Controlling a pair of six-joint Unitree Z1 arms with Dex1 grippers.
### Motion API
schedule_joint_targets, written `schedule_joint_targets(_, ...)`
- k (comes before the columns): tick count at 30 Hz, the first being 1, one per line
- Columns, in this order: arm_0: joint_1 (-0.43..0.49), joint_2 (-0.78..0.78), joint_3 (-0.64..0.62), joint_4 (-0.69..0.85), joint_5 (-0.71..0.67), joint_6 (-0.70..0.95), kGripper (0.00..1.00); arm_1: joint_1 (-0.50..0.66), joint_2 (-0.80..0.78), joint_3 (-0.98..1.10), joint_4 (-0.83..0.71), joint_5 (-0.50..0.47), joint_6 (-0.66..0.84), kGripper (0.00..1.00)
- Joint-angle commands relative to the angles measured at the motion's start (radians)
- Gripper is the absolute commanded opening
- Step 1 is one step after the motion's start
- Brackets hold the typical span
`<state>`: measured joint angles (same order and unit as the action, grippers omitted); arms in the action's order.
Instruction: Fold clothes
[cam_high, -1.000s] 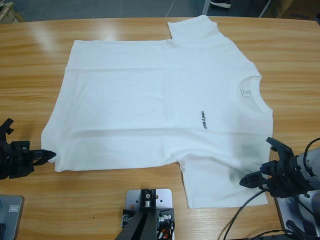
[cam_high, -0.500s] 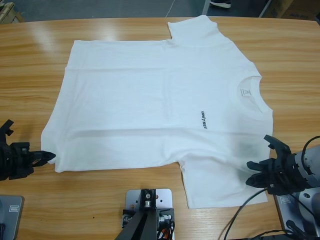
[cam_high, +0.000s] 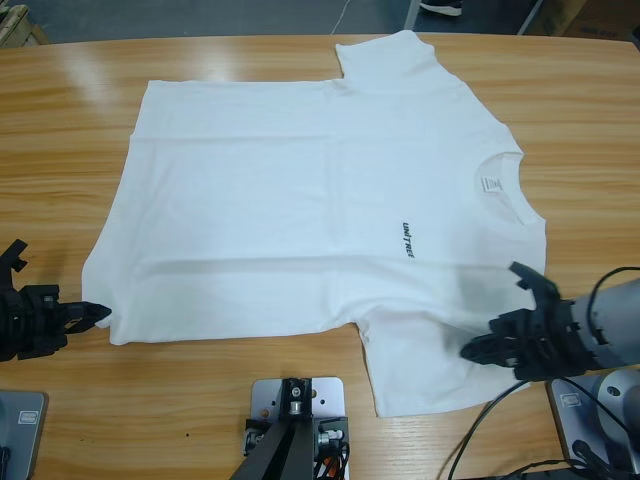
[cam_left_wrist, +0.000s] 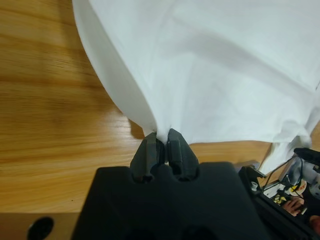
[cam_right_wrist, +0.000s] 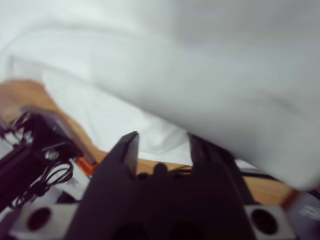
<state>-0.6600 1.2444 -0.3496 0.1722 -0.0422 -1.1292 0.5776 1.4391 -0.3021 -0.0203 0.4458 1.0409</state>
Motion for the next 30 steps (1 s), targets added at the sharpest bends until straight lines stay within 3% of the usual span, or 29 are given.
schedule_joint_targets(1, -0.009, -0.039, 0.048, -0.013, 0.013, 0.014, 0.000, 0.033, -0.025, -0.009, 0.178, -0.075, 0.016, 0.997)
schedule_joint_targets(4, -0.009, -0.035, 0.052, -0.013, 0.013, 0.015, 0.000, 0.033, 0.074, -0.042, 0.212, -0.069, -0.013, 1.000)
schedule_joint_targets(9, -0.009, -0.027, 0.058, -0.015, 0.014, 0.015, 0.000, 0.033, -0.079, -0.120, 0.369, -0.103, 0.011, 1.000)
schedule_joint_targets(17, -0.009, 0.005, 0.057, -0.030, 0.013, 0.019, 0.000, 0.033, -0.096, -0.353, 0.463, -0.057, -0.051, 1.000)
schedule_joint_targets(26, -0.009, 0.020, 0.056, -0.043, 0.015, 0.021, 0.000, 0.033, -0.029, -0.333, 0.656, -0.193, -0.020, 1.000)
schedule_joint_targets(30, -0.009, 0.026, 0.055, -0.045, 0.015, 0.022, 0.000, 0.033, 0.000, -0.308, 0.658, -0.207, 0.009, 1.000)
